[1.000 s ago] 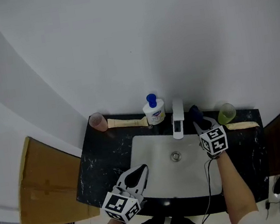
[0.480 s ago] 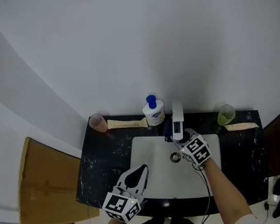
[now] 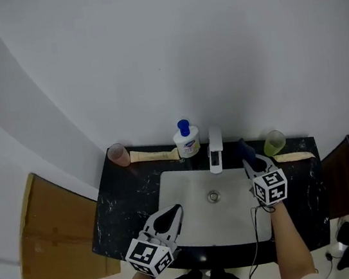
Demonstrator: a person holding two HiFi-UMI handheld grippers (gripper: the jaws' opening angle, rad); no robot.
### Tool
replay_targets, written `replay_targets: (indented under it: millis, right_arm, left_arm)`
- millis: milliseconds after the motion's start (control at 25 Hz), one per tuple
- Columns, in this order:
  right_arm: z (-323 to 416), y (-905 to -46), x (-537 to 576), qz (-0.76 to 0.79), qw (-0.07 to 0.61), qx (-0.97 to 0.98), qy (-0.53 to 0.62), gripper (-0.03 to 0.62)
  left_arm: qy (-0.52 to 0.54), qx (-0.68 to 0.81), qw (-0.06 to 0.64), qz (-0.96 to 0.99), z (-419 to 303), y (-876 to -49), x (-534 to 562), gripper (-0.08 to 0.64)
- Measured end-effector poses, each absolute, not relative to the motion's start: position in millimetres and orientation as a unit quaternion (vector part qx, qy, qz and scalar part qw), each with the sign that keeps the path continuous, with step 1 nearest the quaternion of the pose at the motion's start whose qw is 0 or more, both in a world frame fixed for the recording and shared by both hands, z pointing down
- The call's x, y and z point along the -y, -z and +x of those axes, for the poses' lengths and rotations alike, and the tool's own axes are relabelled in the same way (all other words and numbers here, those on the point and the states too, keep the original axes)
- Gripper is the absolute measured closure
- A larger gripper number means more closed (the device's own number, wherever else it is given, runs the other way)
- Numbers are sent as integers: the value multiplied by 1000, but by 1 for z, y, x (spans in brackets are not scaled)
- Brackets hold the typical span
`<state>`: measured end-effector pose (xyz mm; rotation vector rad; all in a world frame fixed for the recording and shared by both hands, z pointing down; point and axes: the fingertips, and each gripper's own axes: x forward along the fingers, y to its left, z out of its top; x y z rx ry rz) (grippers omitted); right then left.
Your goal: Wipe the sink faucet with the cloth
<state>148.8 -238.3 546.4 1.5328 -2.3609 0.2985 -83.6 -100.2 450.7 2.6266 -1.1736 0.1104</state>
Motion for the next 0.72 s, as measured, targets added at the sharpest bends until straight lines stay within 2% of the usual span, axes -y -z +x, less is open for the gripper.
replay_targets:
  millis: [160, 400, 720]
  right_arm:
    - [147, -503, 195, 547, 100, 827, -87, 526]
    - [139, -425, 112, 553, 58, 831, -30, 526]
    - [133, -369, 22, 571, 40, 820, 3, 526]
  left_arm:
    - [-30, 398, 125, 908, -80, -438, 97, 558]
    - [-2, 385, 107, 917, -78, -420, 90, 558]
    - [24, 387, 91, 917, -88, -397, 68, 558]
